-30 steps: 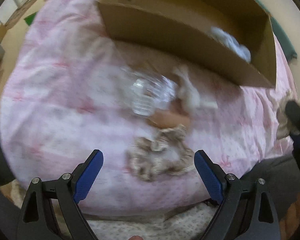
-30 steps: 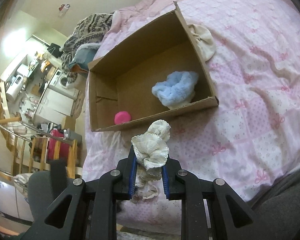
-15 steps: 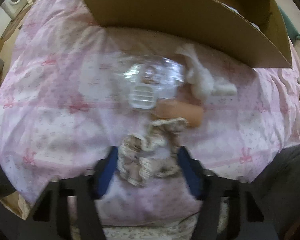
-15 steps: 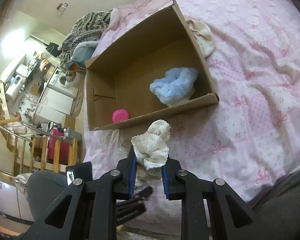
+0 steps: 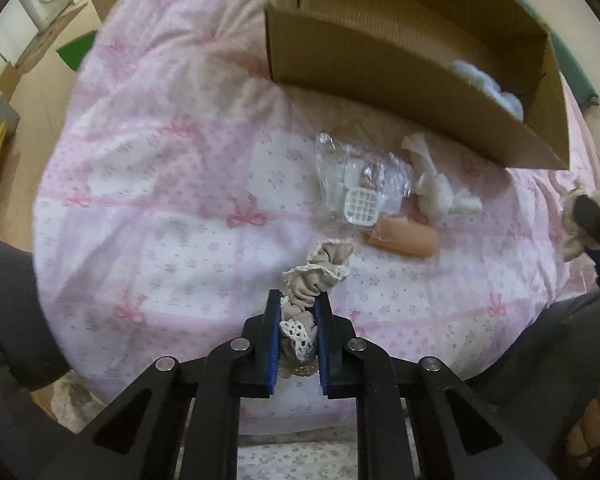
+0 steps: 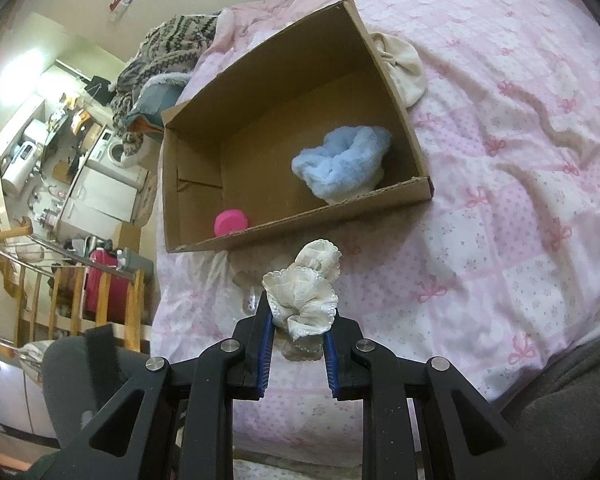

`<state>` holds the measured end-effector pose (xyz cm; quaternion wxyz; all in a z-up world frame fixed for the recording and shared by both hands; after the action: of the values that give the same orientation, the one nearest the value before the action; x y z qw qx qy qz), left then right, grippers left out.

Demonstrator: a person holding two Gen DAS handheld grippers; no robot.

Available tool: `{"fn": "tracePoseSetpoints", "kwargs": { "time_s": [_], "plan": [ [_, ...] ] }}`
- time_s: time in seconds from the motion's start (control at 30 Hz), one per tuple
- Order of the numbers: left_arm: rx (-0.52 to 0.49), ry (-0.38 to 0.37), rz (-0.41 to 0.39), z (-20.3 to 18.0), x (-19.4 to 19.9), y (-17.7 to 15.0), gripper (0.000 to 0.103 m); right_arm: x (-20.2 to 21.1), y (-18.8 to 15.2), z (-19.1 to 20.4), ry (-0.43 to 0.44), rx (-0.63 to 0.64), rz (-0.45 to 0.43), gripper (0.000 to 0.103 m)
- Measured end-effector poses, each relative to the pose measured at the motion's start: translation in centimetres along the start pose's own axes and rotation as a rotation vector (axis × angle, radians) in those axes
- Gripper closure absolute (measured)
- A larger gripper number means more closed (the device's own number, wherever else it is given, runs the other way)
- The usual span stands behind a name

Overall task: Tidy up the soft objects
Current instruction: 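Grasp the cream scrunchie with the right tool while the left tool grasps the beige lace scrunchie, then carry both scrunchies into the box and open both tools to drop them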

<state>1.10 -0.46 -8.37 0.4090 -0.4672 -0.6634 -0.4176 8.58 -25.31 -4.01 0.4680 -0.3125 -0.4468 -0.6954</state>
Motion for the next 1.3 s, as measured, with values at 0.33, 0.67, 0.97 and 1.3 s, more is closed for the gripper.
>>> {"fn": "tracePoseSetpoints", "kwargs": {
  "time_s": [0.33, 0.67, 0.97, 1.3],
  "plan": [
    [0.003, 0.002, -0.158, 1.3, 4.5, 1.7, 0.089, -0.8, -0.1, 0.6, -0.040, 0.032, 0.014, 0.080],
    [0.014, 0.032, -0.197, 1.0, 3.3, 2.4, 0.089, -0.7, -0.4, 0.8, -0.069, 0.050, 0.005, 0.080],
    [-0.055, -0.057, -0.319, -1.7, 9.3, 6.1, 0.089, 3.9, 0.3, 2.4, -0.045, 0.098, -0.129, 0.080],
    [-0.160, -0.069, -0.452, -3.4, 12.5, 12.0, 0.089, 6.5, 4.1, 3.8, 0.006, 0.144, -0.255, 0.080]
  ]
}}
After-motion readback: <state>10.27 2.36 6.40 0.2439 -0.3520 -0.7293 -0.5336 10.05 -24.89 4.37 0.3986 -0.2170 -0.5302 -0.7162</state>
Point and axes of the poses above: each gripper's, at about its wrist camera, not at the fingertips, and x roughly against the way its jaws point, z to its left, y to its top, the point moved 1 cm from there along -x, roughly the way its jaws point, and after that the axes turned 10 degrees about -y, right-handed, at the moved point
